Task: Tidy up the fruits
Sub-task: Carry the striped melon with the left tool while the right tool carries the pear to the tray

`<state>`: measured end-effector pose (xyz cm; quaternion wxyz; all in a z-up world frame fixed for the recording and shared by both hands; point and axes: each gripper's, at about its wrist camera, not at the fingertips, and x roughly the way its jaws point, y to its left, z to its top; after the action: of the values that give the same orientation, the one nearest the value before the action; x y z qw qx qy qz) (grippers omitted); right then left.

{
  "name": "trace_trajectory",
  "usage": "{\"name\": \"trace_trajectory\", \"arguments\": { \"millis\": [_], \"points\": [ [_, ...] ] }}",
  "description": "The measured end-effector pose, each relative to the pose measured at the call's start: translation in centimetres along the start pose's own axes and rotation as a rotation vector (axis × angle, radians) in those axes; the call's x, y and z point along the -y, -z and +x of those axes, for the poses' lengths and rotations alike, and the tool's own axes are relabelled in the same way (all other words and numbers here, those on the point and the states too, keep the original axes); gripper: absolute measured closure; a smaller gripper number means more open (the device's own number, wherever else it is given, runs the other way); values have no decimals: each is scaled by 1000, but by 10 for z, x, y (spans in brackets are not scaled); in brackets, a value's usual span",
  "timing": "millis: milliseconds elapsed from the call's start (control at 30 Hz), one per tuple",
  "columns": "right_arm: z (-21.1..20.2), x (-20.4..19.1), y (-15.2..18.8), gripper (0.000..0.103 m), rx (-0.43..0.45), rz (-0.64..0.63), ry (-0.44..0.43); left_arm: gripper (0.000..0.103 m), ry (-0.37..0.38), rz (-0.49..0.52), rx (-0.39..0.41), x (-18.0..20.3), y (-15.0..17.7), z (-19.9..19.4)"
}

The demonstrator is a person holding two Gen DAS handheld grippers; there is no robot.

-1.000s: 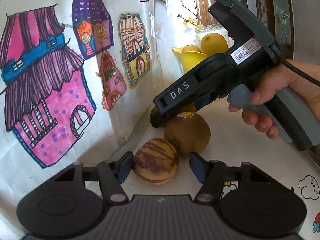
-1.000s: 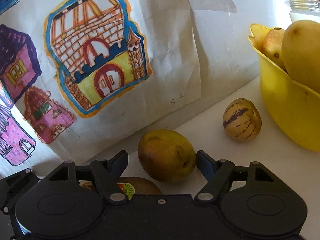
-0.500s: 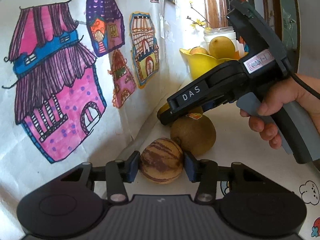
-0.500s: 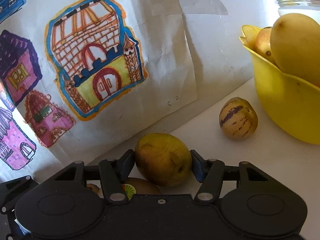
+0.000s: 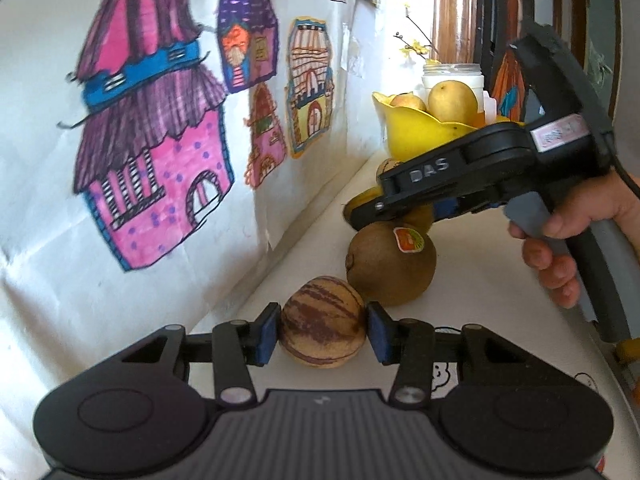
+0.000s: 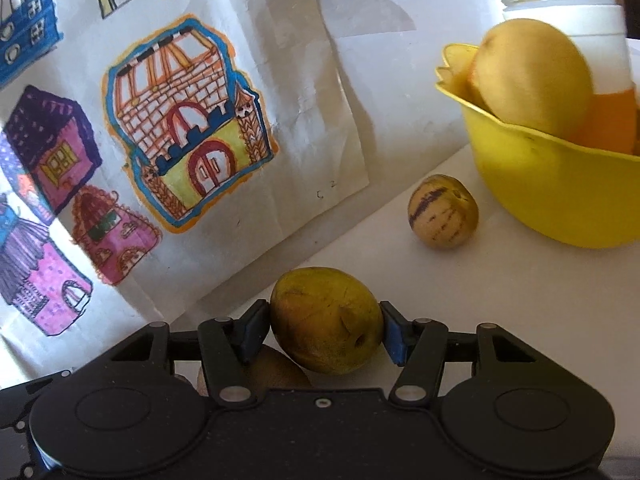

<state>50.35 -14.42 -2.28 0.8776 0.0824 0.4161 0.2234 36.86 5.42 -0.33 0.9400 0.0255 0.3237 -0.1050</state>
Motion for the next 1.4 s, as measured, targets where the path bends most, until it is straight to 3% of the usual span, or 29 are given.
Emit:
{"name": "trace_trajectory", "arguments": {
  "millis": [300,533,867,1067,1233,1400],
  "points": [
    [-41,7,16,43,15,34,-10,53,12,-41,-6,7,8,-18],
    [-78,13,39,43,-22,72,-32,53,-11,0,6,29,11,-33],
    [-138,7,61,43,-3,83,-105,53,23,14,17,60,11,-60],
    [-190,14,93,43,24,115,-126,53,71,-1,23,82,20,-80],
    [-235,21,127,43,75,86,-84,53,129,-46,23,103,33,-99],
    [-271,44,165,43,111,135,-73,53,168,-71,28,125,40,-119]
  ]
}}
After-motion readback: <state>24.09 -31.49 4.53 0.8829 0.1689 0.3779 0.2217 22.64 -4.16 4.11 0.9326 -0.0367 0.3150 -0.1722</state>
